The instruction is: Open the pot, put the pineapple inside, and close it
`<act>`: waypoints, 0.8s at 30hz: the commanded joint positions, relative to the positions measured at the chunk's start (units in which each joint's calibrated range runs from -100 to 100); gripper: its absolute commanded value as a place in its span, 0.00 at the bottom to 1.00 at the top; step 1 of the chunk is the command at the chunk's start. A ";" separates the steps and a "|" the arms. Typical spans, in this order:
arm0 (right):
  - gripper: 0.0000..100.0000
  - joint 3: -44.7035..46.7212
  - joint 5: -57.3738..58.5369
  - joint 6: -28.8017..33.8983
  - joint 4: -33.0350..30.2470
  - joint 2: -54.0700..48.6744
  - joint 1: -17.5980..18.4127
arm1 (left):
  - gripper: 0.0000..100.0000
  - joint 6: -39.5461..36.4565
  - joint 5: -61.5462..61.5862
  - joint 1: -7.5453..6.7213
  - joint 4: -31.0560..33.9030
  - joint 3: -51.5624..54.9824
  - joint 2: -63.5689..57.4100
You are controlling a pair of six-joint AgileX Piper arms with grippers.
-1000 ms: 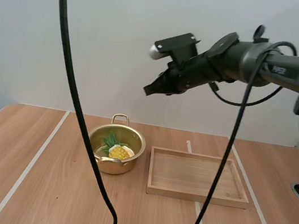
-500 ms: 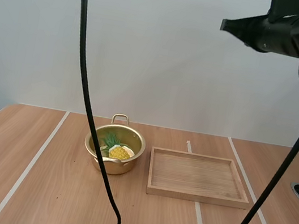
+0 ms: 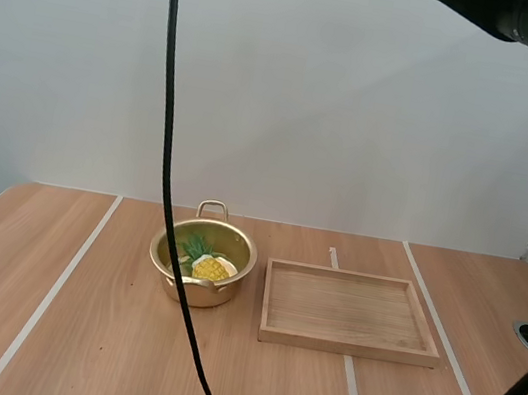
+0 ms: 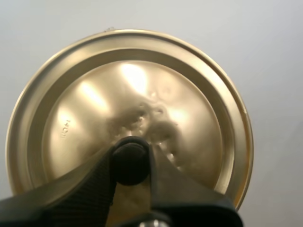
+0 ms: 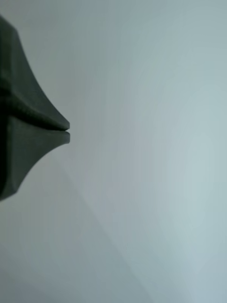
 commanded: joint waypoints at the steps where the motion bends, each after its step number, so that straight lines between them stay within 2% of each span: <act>1: 0.00 -0.06 1.22 -0.89 -0.74 -0.80 -0.15 | 0.00 -1.15 1.72 1.06 -0.57 3.59 -0.05; 10: 0.00 -0.06 4.11 -0.79 -0.74 -0.80 -0.15 | 0.00 9.37 17.13 1.30 -3.12 13.25 1.10; 16: 0.00 -0.06 10.09 -0.79 -0.74 -0.80 -0.15 | 0.00 16.51 35.94 1.30 -3.78 13.47 7.23; 21: 0.00 -0.06 12.06 -0.79 -0.74 -0.80 -0.15 | 0.00 18.87 53.35 1.30 -3.34 13.47 14.77; 24: 0.00 -0.06 14.48 -0.79 -0.74 -0.80 -0.15 | 0.00 19.04 58.77 1.30 -2.83 13.47 19.51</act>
